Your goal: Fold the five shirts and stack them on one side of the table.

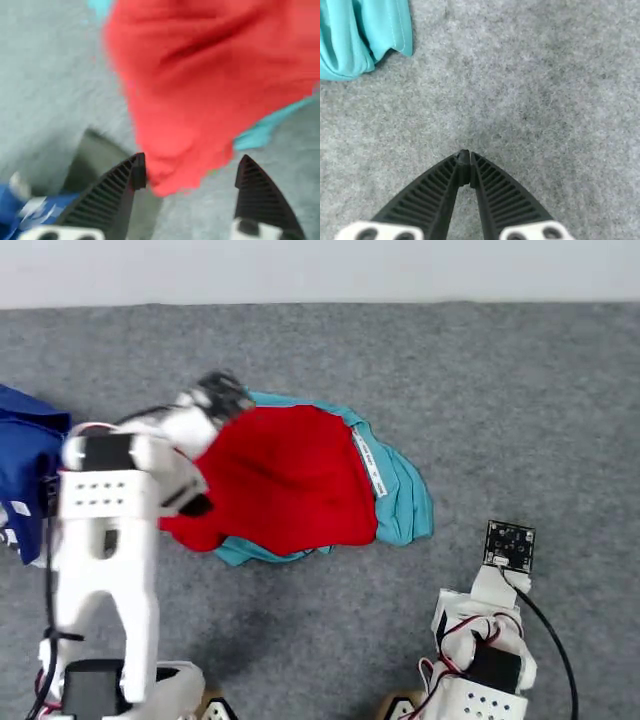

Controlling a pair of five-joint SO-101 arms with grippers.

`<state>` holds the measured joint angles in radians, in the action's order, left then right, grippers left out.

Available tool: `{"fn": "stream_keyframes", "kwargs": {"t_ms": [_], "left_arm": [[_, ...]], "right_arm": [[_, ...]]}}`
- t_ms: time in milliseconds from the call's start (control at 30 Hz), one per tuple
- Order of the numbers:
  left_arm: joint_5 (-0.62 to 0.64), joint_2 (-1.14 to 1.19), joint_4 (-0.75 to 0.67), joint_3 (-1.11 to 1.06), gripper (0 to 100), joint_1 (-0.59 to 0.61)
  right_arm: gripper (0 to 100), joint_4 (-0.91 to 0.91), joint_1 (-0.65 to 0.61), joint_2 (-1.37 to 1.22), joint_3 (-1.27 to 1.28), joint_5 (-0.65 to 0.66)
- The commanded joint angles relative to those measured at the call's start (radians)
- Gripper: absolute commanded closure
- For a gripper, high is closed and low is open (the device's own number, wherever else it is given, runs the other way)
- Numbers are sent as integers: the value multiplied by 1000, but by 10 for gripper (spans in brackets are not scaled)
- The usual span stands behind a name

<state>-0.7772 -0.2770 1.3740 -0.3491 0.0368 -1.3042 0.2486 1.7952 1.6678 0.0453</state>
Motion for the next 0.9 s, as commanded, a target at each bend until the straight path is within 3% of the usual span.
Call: {"fn": "stream_keyframes", "kwargs": {"t_ms": [0,300,533,667,767,867], "left_arm": [[-15,-40,-17,-58,712,-124],[52,-26,-285,-289,712,-293],[55,252,-298,-217,715,-284],[117,431,-285,-96,722,-247],[135,499,-221,7,817,-224],[135,512,-210,47,998,-221]], "right_arm": [[990,-4,10,15,15,-5],[990,-4,10,15,15,-5],[990,-4,10,15,15,-5],[990,-4,10,15,15,-5],[990,-4,10,15,15,-5],[990,-4,10,15,15,-5]]}}
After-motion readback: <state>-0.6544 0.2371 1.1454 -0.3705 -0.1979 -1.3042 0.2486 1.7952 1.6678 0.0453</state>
